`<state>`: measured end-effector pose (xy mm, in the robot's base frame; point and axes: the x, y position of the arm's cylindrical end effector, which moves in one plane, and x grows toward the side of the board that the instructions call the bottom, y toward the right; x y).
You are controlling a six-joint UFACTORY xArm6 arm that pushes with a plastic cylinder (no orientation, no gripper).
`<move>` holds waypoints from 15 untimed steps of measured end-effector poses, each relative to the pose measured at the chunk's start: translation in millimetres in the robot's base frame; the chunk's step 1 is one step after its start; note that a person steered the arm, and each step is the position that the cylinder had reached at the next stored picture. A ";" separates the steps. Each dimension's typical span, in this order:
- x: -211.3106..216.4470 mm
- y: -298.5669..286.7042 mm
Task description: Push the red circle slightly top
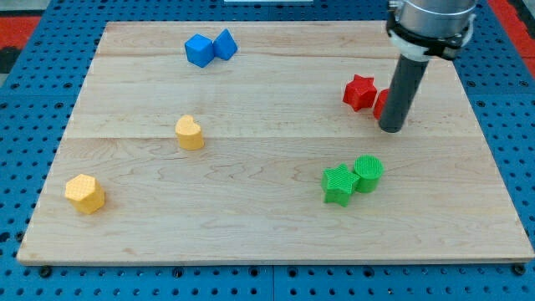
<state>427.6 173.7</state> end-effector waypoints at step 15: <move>-146.5 -37.1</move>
<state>281.1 136.6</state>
